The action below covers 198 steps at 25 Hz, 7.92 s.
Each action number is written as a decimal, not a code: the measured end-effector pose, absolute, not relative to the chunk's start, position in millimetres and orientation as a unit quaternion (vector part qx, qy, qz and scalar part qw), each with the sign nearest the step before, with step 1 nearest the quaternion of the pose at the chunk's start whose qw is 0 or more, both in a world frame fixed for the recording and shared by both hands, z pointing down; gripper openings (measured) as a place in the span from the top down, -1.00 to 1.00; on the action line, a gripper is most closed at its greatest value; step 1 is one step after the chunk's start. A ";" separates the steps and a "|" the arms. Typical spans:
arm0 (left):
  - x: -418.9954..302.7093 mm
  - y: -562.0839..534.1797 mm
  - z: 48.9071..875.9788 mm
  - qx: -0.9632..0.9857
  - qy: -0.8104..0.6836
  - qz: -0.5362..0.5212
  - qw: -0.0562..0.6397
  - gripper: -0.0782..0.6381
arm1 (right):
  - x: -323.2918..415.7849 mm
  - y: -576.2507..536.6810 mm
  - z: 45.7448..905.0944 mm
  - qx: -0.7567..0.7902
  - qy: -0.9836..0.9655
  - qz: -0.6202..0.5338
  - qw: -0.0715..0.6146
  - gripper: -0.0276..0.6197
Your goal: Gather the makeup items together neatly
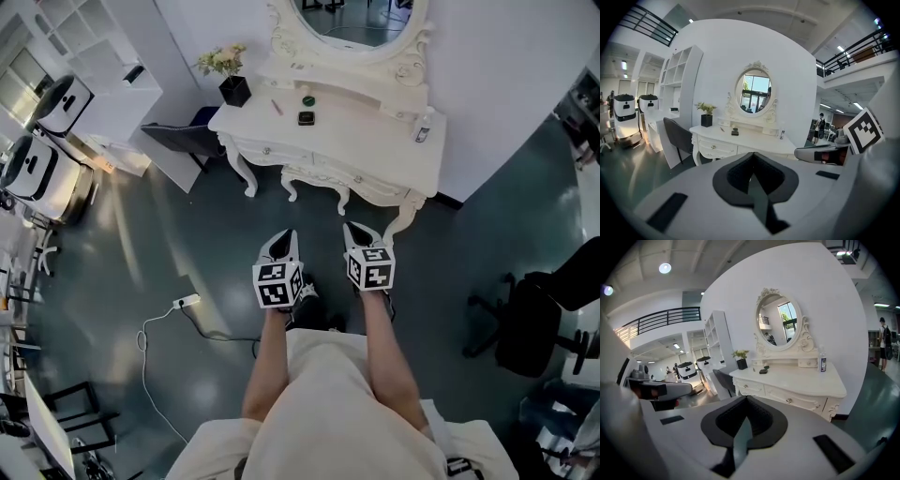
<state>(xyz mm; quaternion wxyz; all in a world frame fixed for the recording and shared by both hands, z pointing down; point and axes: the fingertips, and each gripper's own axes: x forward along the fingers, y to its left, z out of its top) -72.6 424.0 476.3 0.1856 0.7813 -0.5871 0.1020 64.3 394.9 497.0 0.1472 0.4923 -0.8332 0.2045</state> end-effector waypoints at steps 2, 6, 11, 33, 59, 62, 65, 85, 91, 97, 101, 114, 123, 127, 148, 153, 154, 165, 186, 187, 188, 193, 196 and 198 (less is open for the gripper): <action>-75.3 417.3 478.2 0.780 -0.589 0.100 0.186 0.74 | 64.1 388.8 500.2 0.491 -0.834 0.204 0.149 0.78; -80.1 393.3 483.0 0.780 -0.589 0.099 0.186 0.74 | 60.5 368.8 507.9 0.489 -0.834 0.209 0.148 0.78; -75.9 346.4 485.4 0.792 -0.573 0.103 0.186 0.74 | 62.5 325.0 519.3 0.494 -0.828 0.218 0.152 0.78; -97.5 101.4 477.4 0.824 -0.522 0.097 0.199 0.74 | 33.3 109.6 519.0 0.523 -0.806 0.228 0.161 0.78; -110.6 -26.3 540.2 0.819 -0.502 0.151 0.233 0.74 | 3.6 -30.1 546.3 0.502 -0.814 0.237 0.168 0.78; -106.7 -49.1 552.3 0.812 -0.505 0.162 0.243 0.74 | 4.0 -54.8 551.3 0.489 -0.820 0.240 0.175 0.78; -103.9 -65.8 566.5 0.802 -0.511 0.175 0.255 0.73 | 7.5 -75.3 558.3 0.479 -0.823 0.245 0.184 0.78; -61.3 -140.3 653.5 0.752 -0.532 0.248 0.300 -0.18 | 35.1 -134.5 612.1 0.440 -0.822 0.275 0.235 0.78; -56.0 -141.6 677.2 0.730 -0.540 0.296 0.295 -0.21 | 39.6 -139.4 616.6 0.436 -0.822 0.276 0.241 0.78; -61.2 -142.2 675.8 0.749 -0.523 0.299 0.275 -0.17 | 42.6 -141.7 622.8 0.431 -0.820 0.285 0.247 0.78; -67.3 -141.8 674.3 0.769 -0.500 0.303 0.260 -0.17 | 39.9 -142.5 622.4 0.427 -0.822 0.285 0.246 0.78; -82.2 -142.3 675.1 0.790 -0.467 0.307 0.252 -0.17 | 26.2 -146.0 621.4 0.414 -0.830 0.279 0.250 0.78; -94.1 -142.0 645.3 0.794 -0.483 0.262 0.260 -0.18 | 23.7 -147.7 622.2 0.413 -0.830 0.277 0.252 0.78; -135.2 -163.5 625.4 0.765 -0.545 0.210 0.271 -0.18 | 26.0 -150.3 621.4 0.415 -0.829 0.276 0.252 0.78; -201.3 -222.2 677.1 0.658 -0.649 0.266 0.273 0.30 | 27.4 -154.2 629.4 0.408 -0.828 0.265 0.280 0.78; -197.0 -222.7 683.3 0.655 -0.652 0.267 0.273 0.39 | 26.2 -151.8 630.2 0.408 -0.828 0.264 0.281 0.78; -194.6 -223.2 682.7 0.656 -0.651 0.267 0.273 0.43 | 27.4 -152.0 630.2 0.411 -0.827 0.263 0.280 0.78; -189.5 -221.2 669.9 0.680 -0.628 0.263 0.272 0.62 | 40.9 -147.9 628.4 0.431 -0.818 0.262 0.275 0.78; -156.2 -157.7 666.6 0.760 -0.518 0.298 0.258 0.62 | 21.5 -127.0 612.6 0.424 -0.829 0.249 0.267 0.78; -156.9 -157.5 667.3 0.761 -0.515 0.299 0.258 0.62 | 22.8 -126.0 612.2 0.425 -0.828 0.249 0.267 0.78; -157.5 -158.0 667.7 0.762 -0.512 0.299 0.258 0.62 | 24.0 -125.2 611.9 0.426 -0.828 0.249 0.268 0.78; -157.3 -159.7 670.9 0.767 -0.499 0.308 0.260 0.62 | 30.0 -119.9 614.9 0.429 -0.824 0.250 0.272 0.78; -158.4 -158.2 672.0 0.764 -0.503 0.309 0.259 0.62 | 31.4 -119.6 614.1 0.431 -0.824 0.250 0.272 0.78; -156.7 -156.9 671.4 0.766 -0.501 0.309 0.259 0.61 | 32.4 -120.9 612.5 0.431 -0.824 0.248 0.271 0.78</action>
